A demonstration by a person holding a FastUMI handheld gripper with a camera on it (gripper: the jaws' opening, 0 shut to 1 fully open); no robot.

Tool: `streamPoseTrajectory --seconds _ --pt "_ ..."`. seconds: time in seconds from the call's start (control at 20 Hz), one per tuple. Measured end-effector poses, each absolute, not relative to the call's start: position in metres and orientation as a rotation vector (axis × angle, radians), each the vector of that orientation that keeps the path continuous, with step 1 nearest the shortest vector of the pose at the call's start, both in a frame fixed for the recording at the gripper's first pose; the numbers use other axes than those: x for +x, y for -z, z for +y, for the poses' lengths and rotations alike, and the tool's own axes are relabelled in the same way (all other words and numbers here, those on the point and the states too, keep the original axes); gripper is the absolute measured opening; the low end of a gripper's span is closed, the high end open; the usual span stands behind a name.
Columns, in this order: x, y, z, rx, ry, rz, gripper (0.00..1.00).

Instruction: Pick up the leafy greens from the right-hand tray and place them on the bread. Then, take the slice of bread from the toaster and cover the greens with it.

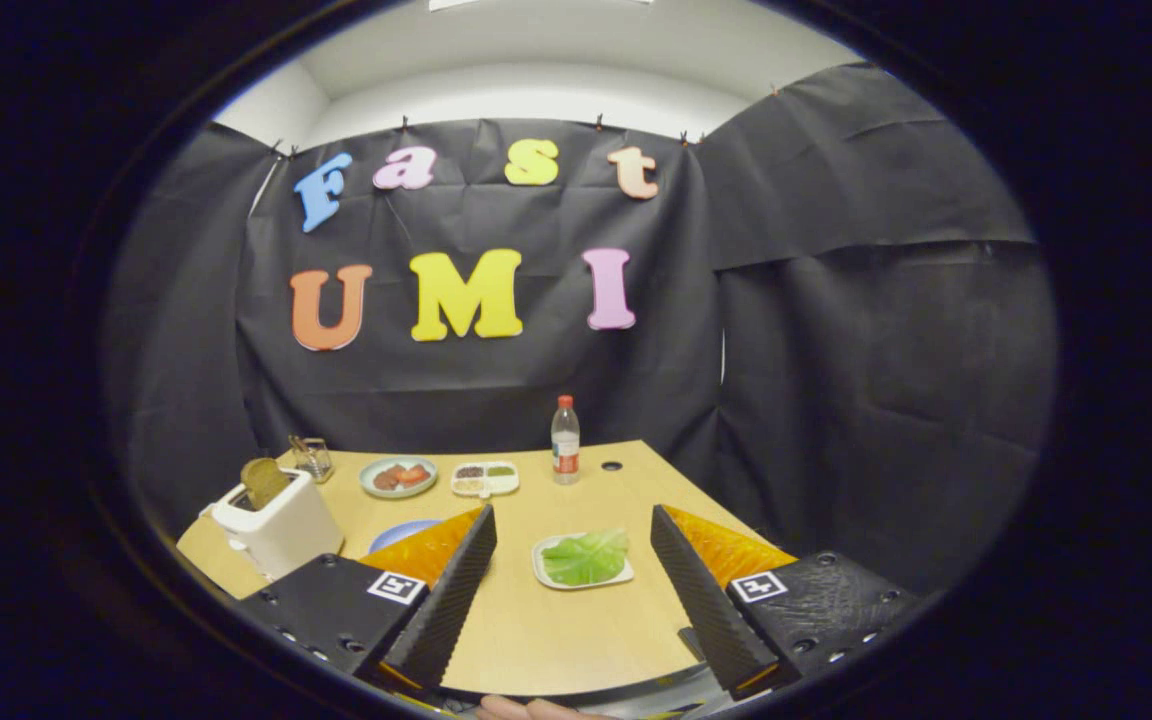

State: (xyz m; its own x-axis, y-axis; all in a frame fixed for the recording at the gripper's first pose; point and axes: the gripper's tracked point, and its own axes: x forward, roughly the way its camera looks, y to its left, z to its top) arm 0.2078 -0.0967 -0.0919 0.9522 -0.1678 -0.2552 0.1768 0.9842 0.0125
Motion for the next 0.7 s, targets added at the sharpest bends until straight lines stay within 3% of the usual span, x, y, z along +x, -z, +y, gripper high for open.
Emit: streamPoseTrajectory --seconds 0.4,0.7 --pt "0.343 0.215 -0.126 -0.060 0.164 0.552 0.95" --pt "0.380 0.295 -0.143 -0.055 0.127 0.827 0.95"
